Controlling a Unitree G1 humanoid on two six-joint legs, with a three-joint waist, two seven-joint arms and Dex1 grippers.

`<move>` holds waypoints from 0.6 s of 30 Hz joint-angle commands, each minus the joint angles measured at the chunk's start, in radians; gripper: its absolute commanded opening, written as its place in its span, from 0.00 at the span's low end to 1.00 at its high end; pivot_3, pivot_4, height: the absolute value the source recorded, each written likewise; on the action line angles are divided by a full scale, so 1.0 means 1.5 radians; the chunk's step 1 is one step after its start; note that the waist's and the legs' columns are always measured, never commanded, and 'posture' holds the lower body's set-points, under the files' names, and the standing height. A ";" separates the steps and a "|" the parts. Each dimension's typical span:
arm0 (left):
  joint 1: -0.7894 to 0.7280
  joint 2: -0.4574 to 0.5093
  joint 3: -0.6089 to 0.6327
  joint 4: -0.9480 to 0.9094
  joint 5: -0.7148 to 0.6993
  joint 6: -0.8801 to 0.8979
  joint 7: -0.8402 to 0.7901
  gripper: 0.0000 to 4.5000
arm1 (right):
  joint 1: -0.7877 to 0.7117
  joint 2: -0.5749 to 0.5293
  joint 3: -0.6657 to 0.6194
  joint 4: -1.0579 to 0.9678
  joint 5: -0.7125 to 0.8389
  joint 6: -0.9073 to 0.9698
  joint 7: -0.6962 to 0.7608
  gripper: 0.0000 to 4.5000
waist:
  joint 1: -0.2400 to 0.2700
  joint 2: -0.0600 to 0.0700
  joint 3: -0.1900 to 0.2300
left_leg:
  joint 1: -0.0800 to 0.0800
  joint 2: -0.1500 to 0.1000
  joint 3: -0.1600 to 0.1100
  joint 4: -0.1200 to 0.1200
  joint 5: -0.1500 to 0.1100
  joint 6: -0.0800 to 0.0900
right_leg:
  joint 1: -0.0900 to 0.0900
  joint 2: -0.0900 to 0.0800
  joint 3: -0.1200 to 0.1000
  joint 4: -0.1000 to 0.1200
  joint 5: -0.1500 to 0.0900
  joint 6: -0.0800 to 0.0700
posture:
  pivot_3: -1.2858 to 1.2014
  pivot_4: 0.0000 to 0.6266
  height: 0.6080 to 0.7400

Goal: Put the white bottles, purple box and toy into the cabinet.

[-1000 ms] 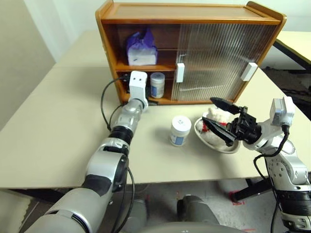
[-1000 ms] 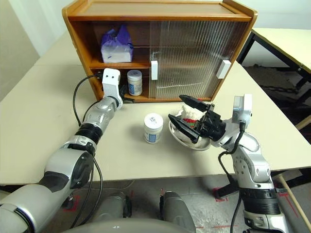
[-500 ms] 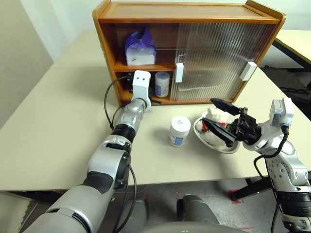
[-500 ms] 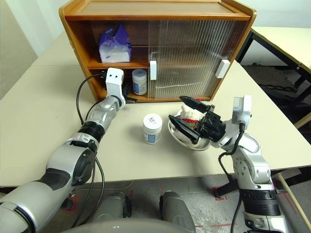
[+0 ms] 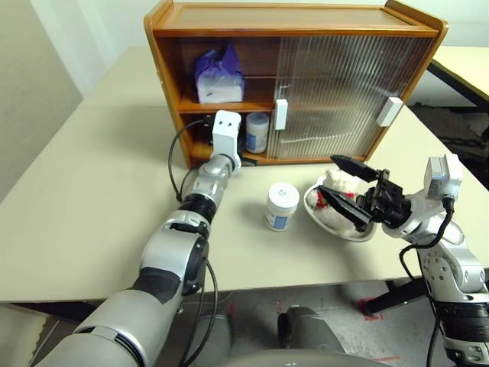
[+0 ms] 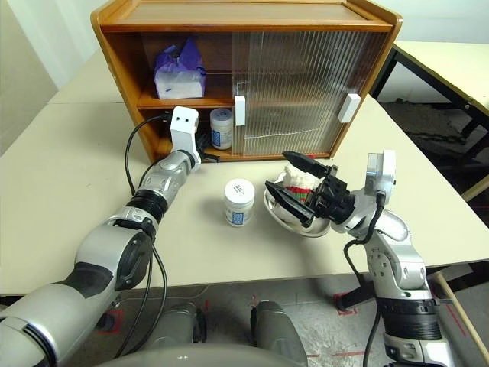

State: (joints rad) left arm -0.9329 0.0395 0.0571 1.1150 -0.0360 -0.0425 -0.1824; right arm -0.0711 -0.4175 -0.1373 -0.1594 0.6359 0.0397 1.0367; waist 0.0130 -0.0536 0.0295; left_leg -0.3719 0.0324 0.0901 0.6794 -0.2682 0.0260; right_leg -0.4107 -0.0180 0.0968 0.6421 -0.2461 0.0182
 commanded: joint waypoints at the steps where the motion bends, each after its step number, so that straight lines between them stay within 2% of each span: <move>1: 0.040 0.012 -0.002 -0.046 -0.002 -0.007 -0.030 0.00 | 0.000 -0.006 -0.002 -0.010 0.003 0.003 0.000 1.00 | -0.001 0.000 0.000 | 0.000 0.000 0.000 0.000 0.000 0.000 | 0.000 0.000 0.000 0.000 0.000 0.000 | 0.54 0.00 1.00; 4: 0.104 0.030 -0.007 -0.146 -0.017 -0.022 -0.091 0.00 | 0.001 -0.006 -0.001 -0.007 0.002 0.002 0.001 1.00 | -0.008 0.000 0.000 | 0.000 0.000 0.000 0.000 0.000 0.000 | 0.000 0.000 0.000 0.000 0.000 0.000 | 0.54 0.00 1.00; 7: 0.188 0.059 -0.016 -0.279 -0.048 -0.011 -0.188 0.14 | 0.001 -0.006 0.000 0.000 0.000 0.000 0.005 1.00 | -0.013 0.000 0.000 | 0.000 0.001 0.000 0.000 0.000 0.000 | 0.000 0.000 0.000 0.000 0.001 -0.002 | 0.54 0.00 1.00; 12: 0.291 0.148 -0.035 -0.472 -0.112 0.062 -0.360 0.56 | -0.007 -0.013 -0.004 0.013 0.006 0.003 0.017 1.00 | -0.016 0.000 0.000 | 0.001 0.005 0.001 0.000 0.000 0.000 | 0.000 0.000 0.001 0.000 0.001 -0.002 | 0.54 0.00 1.00; 15: 0.327 0.213 -0.048 -0.523 -0.139 0.091 -0.461 0.82 | -0.012 -0.017 -0.006 0.020 0.009 0.007 0.024 1.00 | -0.016 0.001 0.000 | 0.001 0.005 0.001 0.000 0.000 0.000 | 0.000 0.000 0.001 0.001 0.000 -0.002 | 0.55 0.00 1.00; 17: 0.352 0.270 -0.087 -0.536 -0.109 0.056 -0.534 0.99 | -0.014 -0.017 -0.006 0.023 0.009 0.008 0.026 1.00 | -0.017 0.001 0.000 | 0.002 0.005 0.002 0.000 0.000 0.000 | 0.001 0.000 0.001 0.001 0.000 -0.003 | 0.55 0.00 1.00; 18: 0.360 0.289 -0.104 -0.538 -0.095 0.036 -0.554 0.99 | -0.016 -0.016 -0.006 0.025 0.009 0.008 0.027 1.00 | -0.017 0.001 0.000 | 0.003 0.005 0.002 0.000 0.000 0.000 | 0.001 0.000 0.000 0.001 0.000 -0.003 | 0.55 0.00 1.00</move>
State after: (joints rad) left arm -0.4110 0.4591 -0.0495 0.3238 -0.2154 0.0440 -0.9482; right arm -0.0910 -0.4345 -0.1380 -0.1344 0.6416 0.0472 1.0713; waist -0.0120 -0.0521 0.0288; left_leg -0.3675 0.0409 0.0931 0.6792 -0.2681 0.0262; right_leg -0.4089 -0.0176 0.0973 0.6434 -0.2468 0.0128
